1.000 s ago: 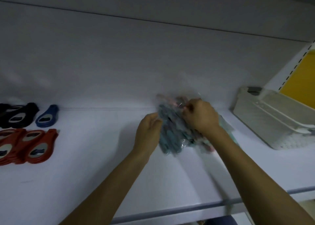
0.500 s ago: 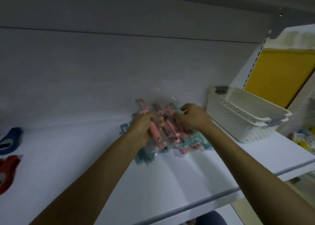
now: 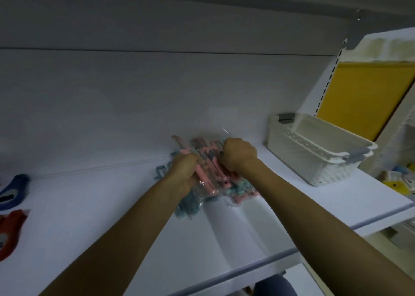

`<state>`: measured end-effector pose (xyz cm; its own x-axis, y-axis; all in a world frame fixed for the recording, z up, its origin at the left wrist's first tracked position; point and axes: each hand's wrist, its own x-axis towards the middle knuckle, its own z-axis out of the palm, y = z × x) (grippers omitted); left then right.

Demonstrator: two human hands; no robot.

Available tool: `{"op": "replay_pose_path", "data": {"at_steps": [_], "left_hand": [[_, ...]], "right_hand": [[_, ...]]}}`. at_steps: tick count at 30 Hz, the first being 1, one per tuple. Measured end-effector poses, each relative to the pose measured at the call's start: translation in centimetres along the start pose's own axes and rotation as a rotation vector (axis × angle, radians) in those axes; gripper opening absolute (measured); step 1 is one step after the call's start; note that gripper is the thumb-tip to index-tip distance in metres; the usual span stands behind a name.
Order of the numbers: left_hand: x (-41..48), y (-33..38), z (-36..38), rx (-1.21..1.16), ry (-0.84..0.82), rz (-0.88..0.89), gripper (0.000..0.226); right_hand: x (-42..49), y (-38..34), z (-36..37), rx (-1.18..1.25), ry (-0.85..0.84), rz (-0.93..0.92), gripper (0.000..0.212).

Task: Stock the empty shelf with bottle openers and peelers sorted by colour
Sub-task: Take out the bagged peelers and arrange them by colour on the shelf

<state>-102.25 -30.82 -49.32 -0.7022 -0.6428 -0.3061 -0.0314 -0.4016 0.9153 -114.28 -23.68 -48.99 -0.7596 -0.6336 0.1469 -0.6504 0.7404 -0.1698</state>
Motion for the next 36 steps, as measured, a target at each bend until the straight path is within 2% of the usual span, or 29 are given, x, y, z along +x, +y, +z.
{"op": "replay_pose_path", "data": {"at_steps": [2,6,8,11,16,19,23,26,29,32,36], "left_hand": [[0.0,0.0,-0.1,-0.001,0.009,0.014,0.019],[0.3,0.2,-1.3,0.019,0.019,0.039,0.008],[0.8,0.3,-1.7,0.075,0.040,0.079,0.010],[1.2,0.5,-1.3,0.238,0.041,0.119,0.007],[1.9,1.5,0.3,0.572,0.068,0.123,0.024],[1.6,2.3,1.1,0.484,-0.047,0.020,0.012],[1.7,2.6,2.1,0.363,-0.090,-0.058,0.007],[2.4,2.4,2.3,0.310,-0.103,-0.111,0.007],[3.2,2.1,2.4,0.181,-0.131,-0.144,0.012],[3.6,2.0,2.7,0.075,-0.130,-0.141,0.018],[3.7,1.6,2.2,0.217,-0.159,-0.169,0.019]], "right_hand": [[0.1,0.2,-0.2,0.110,0.004,0.009,0.039],[1.0,1.9,-1.0,0.493,0.055,0.145,0.034],[1.2,2.2,-1.2,0.504,0.032,0.145,0.033],[1.1,1.5,-0.9,0.406,-0.026,0.090,0.042],[0.9,0.4,-0.7,0.184,-0.072,0.039,0.039],[1.0,0.3,-1.0,0.277,-0.122,0.062,0.038],[0.8,0.3,-1.3,0.399,-0.187,0.095,0.032],[0.2,0.3,-1.9,0.676,-0.305,0.139,0.023],[-0.3,-0.2,-3.0,0.906,-0.311,0.163,0.013],[-0.3,-0.7,-3.6,1.071,-0.330,0.182,0.015],[-0.8,-0.7,-2.8,1.430,-0.349,0.317,0.018]]}}
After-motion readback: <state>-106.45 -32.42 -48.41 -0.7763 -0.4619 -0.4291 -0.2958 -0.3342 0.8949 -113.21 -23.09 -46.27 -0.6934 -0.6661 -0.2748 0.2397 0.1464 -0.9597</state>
